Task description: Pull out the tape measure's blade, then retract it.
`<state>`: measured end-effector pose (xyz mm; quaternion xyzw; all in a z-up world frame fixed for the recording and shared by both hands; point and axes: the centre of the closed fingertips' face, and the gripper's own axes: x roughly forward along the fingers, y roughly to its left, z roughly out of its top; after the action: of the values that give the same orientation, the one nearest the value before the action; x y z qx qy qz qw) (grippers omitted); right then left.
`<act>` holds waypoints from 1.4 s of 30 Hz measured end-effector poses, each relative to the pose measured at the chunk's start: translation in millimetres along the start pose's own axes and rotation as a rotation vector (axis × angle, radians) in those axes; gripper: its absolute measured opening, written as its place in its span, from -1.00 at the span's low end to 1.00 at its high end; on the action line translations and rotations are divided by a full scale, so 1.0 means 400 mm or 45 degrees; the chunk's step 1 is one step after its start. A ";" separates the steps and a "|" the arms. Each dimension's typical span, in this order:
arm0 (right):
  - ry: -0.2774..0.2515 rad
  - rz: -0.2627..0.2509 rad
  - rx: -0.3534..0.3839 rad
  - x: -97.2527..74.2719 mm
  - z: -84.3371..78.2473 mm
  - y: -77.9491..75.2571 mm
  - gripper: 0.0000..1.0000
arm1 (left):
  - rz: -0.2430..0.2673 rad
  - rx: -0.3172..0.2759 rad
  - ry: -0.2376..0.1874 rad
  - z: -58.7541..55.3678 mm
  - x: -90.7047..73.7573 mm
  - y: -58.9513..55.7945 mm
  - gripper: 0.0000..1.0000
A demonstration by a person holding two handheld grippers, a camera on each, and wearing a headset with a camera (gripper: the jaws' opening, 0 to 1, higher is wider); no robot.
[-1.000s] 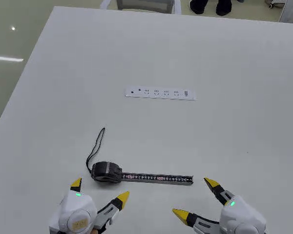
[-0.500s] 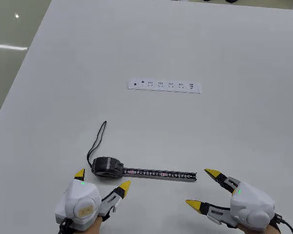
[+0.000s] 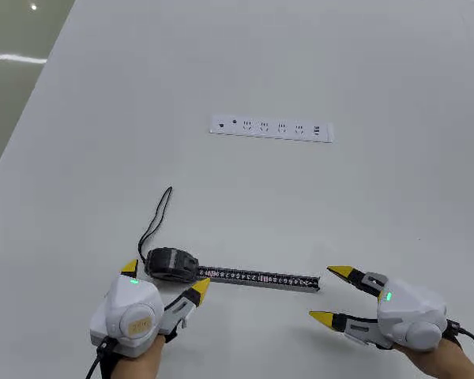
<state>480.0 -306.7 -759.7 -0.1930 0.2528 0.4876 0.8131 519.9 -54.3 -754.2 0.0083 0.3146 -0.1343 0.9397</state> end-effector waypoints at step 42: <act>0.049 0.246 -0.096 0.090 -0.093 -0.025 -0.72 | 0.127 -0.202 -0.003 -0.004 0.052 0.027 0.34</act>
<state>494.8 -307.0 -810.3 -0.2074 0.2672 0.5691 0.7494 537.7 -49.1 -768.5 -0.0506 0.3223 -0.0622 0.9432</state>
